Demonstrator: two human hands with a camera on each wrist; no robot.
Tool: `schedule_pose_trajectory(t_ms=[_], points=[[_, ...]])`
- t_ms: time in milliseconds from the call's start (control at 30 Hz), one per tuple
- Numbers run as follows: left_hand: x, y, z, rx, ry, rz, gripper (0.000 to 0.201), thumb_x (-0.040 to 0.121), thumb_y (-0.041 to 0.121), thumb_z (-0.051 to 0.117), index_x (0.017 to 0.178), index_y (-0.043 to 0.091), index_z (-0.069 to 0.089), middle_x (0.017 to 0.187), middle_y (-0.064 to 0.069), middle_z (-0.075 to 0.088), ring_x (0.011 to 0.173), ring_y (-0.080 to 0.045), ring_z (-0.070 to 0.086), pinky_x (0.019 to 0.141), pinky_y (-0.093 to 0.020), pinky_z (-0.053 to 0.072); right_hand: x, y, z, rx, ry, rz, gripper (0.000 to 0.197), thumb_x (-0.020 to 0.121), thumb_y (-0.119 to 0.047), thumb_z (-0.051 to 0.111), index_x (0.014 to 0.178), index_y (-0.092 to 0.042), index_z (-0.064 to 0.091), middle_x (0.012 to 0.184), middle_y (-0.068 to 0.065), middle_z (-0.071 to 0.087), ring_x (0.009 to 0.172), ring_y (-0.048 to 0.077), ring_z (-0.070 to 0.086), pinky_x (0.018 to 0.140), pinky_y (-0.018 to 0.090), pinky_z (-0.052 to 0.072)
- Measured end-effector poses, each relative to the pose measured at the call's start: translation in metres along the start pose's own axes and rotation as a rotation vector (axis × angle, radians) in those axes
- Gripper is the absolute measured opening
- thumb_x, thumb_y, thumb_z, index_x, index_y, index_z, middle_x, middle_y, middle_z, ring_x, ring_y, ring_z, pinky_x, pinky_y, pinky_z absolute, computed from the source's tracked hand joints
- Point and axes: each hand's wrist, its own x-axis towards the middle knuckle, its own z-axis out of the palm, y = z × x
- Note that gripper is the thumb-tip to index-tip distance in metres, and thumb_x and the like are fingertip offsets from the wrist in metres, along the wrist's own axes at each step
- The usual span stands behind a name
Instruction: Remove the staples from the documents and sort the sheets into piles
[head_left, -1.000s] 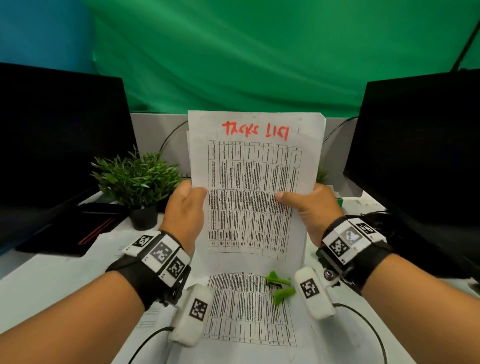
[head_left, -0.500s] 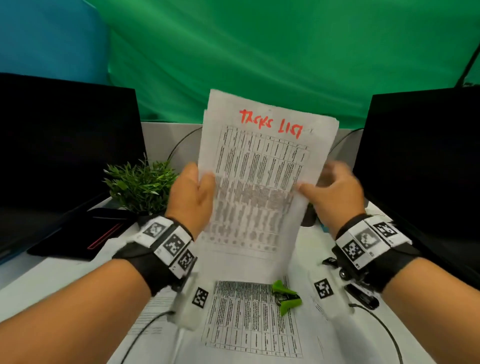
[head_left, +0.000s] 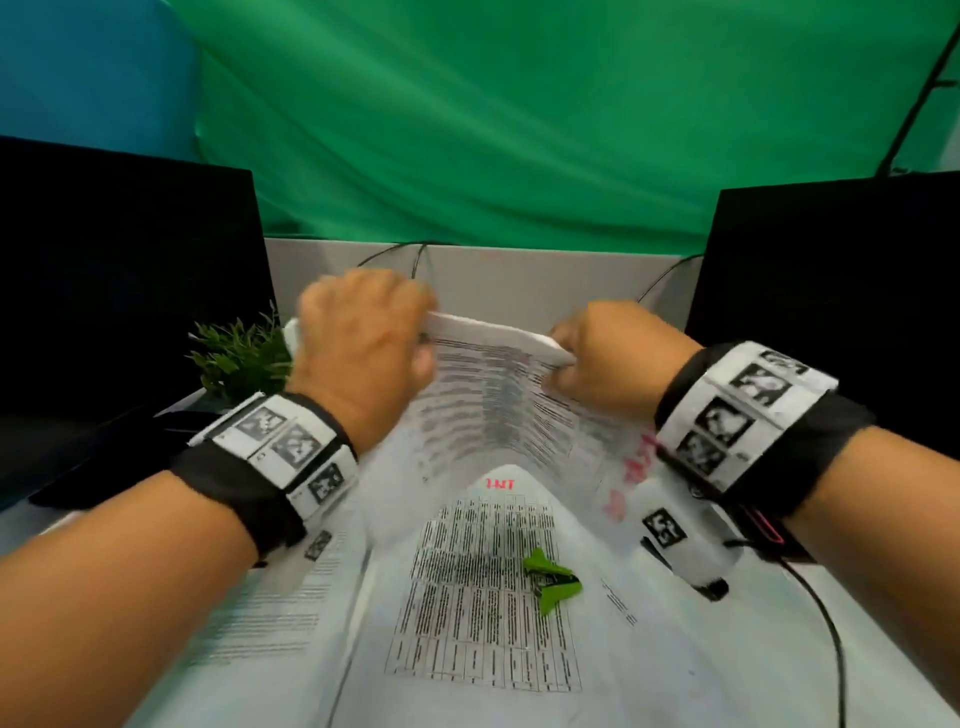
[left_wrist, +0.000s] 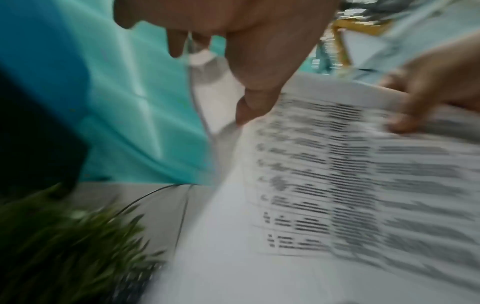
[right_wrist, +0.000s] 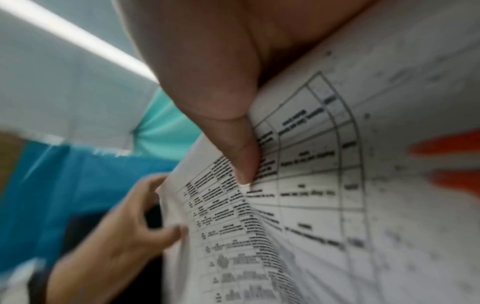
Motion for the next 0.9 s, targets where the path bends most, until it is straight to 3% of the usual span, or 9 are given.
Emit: schedule_pose_trajectory(t_ms=[67, 133, 233, 300, 367, 500, 633, 800, 900], points=[[-0.005, -0.024, 0.003, 0.001, -0.089, -0.344, 0.085, 0.072, 0.035, 0.082, 0.144, 0.02, 0.04, 0.146, -0.015, 0.045, 0.14, -0.037, 0.039, 0.113, -0.068, 0.023, 0.001, 0.022, 0.005, 0.301, -0.069, 0.11, 0.017, 0.085, -0.03, 0.076, 0.077, -0.02, 0.065, 0.067, -0.004, 0.063, 0.063, 0.013, 0.061, 0.054, 0.023, 0.042], [-0.013, -0.048, 0.016, -0.182, -0.188, -0.716, 0.121, 0.062, 0.045, 0.09, 0.157, 0.023, 0.018, 0.162, -0.016, 0.027, 0.151, -0.036, 0.025, 0.118, -0.065, 0.019, 0.002, 0.039, 0.013, 0.699, -0.112, 0.223, 0.013, 0.083, -0.026, 0.08, 0.088, -0.015, 0.073, 0.077, 0.004, 0.075, 0.072, 0.022, 0.073, 0.071, 0.031, 0.058], [-0.028, -0.042, 0.024, -0.974, -0.538, -1.114, 0.112, 0.063, 0.063, 0.086, 0.152, 0.017, 0.037, 0.149, -0.016, 0.051, 0.139, -0.039, 0.047, 0.114, -0.063, 0.037, 0.002, 0.045, 0.031, 1.225, -0.086, 0.351, 0.02, 0.086, -0.011, 0.075, 0.105, -0.006, 0.072, 0.095, 0.018, 0.077, 0.09, 0.04, 0.074, 0.083, 0.058, 0.058], [-0.032, -0.021, 0.025, -1.408, -0.678, -1.096, 0.048, 0.096, 0.035, 0.066, 0.138, 0.011, 0.058, 0.135, -0.016, 0.065, 0.12, -0.033, 0.064, 0.11, -0.054, 0.045, 0.004, 0.042, 0.047, 1.349, -0.045, 0.357, 0.022, 0.087, -0.007, 0.073, 0.108, -0.002, 0.07, 0.099, 0.021, 0.076, 0.093, 0.042, 0.073, 0.084, 0.06, 0.057], [-0.026, -0.008, 0.027, -1.456, -0.529, -1.013, 0.024, 0.102, 0.01, 0.055, 0.122, 0.009, 0.068, 0.12, -0.016, 0.074, 0.105, -0.03, 0.073, 0.098, -0.049, 0.056, 0.007, 0.041, 0.061, 1.363, 0.025, 0.353, 0.021, 0.086, -0.004, 0.073, 0.106, 0.0, 0.07, 0.1, 0.021, 0.076, 0.093, 0.041, 0.073, 0.086, 0.059, 0.057], [-0.009, -0.005, 0.038, -1.155, -0.284, -0.863, 0.02, 0.091, 0.018, 0.063, 0.11, 0.016, 0.071, 0.102, -0.005, 0.078, 0.091, -0.029, 0.075, 0.085, -0.049, 0.061, 0.018, 0.049, 0.074, 1.312, 0.19, 0.378, 0.013, 0.083, 0.0, 0.072, 0.093, -0.007, 0.074, 0.086, 0.011, 0.078, 0.081, 0.033, 0.076, 0.075, 0.049, 0.061], [-0.015, 0.002, 0.05, -0.973, -0.141, -0.782, 0.045, 0.079, 0.037, 0.063, 0.094, -0.005, 0.056, 0.084, -0.02, 0.066, 0.068, -0.03, 0.062, 0.064, -0.047, 0.055, 0.025, 0.052, 0.083, 1.328, 0.286, 0.365, 0.015, 0.083, -0.005, 0.075, 0.097, -0.01, 0.075, 0.089, 0.009, 0.079, 0.081, 0.031, 0.076, 0.076, 0.051, 0.061], [-0.027, 0.005, 0.055, -0.895, -0.08, -0.763, 0.05, 0.084, 0.044, 0.058, 0.077, -0.005, 0.049, 0.07, -0.024, 0.053, 0.061, -0.033, 0.051, 0.062, -0.056, 0.051, 0.021, 0.052, 0.097, 1.186, 0.334, 0.264, 0.014, 0.083, -0.009, 0.078, 0.092, -0.02, 0.075, 0.081, -0.006, 0.078, 0.076, 0.012, 0.075, 0.068, 0.03, 0.062], [-0.026, 0.01, 0.053, -0.964, -0.071, -0.825, 0.032, 0.088, 0.031, 0.06, 0.087, -0.001, 0.059, 0.076, -0.017, 0.062, 0.067, -0.031, 0.057, 0.062, -0.048, 0.051, 0.013, 0.049, 0.107, 1.136, 0.263, 0.213, 0.018, 0.082, -0.007, 0.078, 0.089, -0.023, 0.075, 0.084, -0.01, 0.077, 0.081, 0.01, 0.074, 0.07, 0.026, 0.06]])
